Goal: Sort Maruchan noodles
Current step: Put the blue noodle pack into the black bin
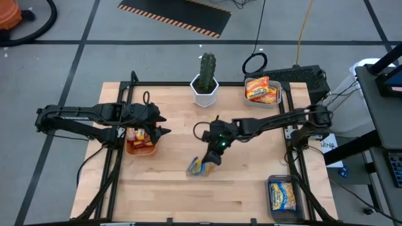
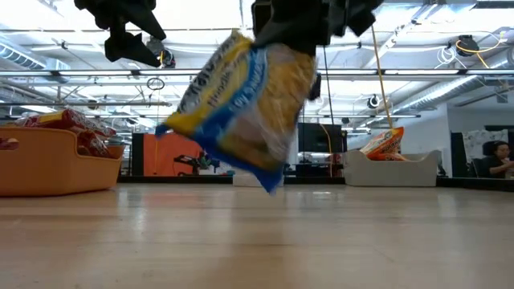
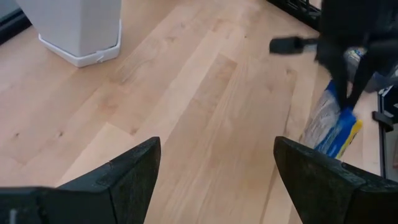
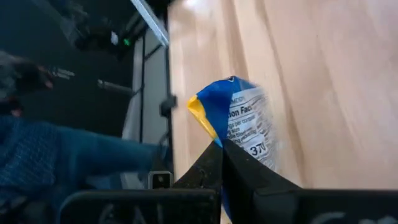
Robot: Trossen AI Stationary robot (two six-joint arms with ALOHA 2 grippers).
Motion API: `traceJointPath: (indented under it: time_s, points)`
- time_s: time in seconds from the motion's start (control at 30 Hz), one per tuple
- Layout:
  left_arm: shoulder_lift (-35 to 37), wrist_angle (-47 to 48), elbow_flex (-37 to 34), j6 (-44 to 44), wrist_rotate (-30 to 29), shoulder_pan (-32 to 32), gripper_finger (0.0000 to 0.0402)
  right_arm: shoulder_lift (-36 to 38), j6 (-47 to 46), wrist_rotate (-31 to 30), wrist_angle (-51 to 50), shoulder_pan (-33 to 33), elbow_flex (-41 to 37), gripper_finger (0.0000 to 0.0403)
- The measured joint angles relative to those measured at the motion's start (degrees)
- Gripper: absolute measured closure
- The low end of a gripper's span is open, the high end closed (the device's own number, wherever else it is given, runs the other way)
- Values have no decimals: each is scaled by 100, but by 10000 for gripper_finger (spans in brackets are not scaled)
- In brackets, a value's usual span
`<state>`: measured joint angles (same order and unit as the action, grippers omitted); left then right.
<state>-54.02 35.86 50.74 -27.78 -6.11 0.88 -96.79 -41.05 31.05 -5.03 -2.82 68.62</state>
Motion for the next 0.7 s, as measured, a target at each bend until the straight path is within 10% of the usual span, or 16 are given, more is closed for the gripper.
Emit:
traceJointPath:
  time_s: [0.7]
  points:
    - [-870,-2469,0,22,-335,-383,85,1459,450,-710,-1257,696,4,403]
